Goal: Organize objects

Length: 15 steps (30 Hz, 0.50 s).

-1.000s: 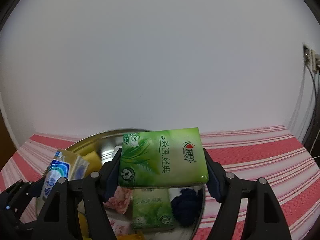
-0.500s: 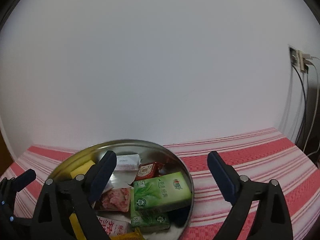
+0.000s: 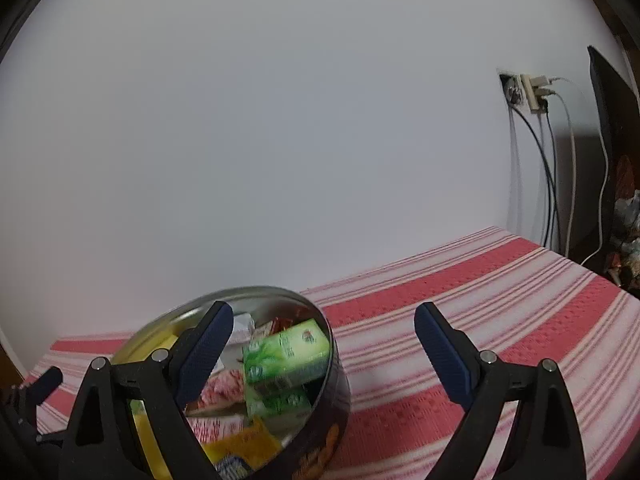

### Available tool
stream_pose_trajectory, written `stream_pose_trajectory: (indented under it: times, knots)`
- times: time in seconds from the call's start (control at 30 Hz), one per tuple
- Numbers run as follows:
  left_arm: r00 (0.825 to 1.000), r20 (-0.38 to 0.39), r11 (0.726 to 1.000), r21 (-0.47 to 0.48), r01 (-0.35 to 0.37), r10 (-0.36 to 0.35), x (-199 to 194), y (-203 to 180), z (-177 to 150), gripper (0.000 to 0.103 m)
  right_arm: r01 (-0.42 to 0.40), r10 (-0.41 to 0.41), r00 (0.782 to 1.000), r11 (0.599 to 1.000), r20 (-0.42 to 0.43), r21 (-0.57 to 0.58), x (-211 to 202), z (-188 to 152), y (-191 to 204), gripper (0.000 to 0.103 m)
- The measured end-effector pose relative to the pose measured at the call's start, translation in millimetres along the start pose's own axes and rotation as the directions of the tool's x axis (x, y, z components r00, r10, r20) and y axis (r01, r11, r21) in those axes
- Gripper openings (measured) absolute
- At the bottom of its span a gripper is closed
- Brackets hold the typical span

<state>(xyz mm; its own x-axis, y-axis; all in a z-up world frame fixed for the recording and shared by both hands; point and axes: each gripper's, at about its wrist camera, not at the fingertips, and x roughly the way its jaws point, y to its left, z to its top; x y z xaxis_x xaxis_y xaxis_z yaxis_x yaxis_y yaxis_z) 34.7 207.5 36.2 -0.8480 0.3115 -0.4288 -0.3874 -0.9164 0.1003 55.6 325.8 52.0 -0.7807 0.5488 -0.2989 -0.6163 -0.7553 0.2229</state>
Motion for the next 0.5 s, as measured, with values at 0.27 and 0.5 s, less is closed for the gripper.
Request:
stream_pose_trajectory:
  times: [0.27,0.5]
  knots:
    - [1.0,0.009,1.0,-0.01,0.002,-0.002,-9,14,-6,0.103,0.011,-0.009,0.999,0.999,0.041,-0.044,-28,-25,13,0.094]
    - [1.0,-0.017,0.999,-0.033,-0.005,0.004,-11,27,-13,0.103,0.007,0.003,0.995,0.995,0.095,-0.103,-59,-32,30,0.094]
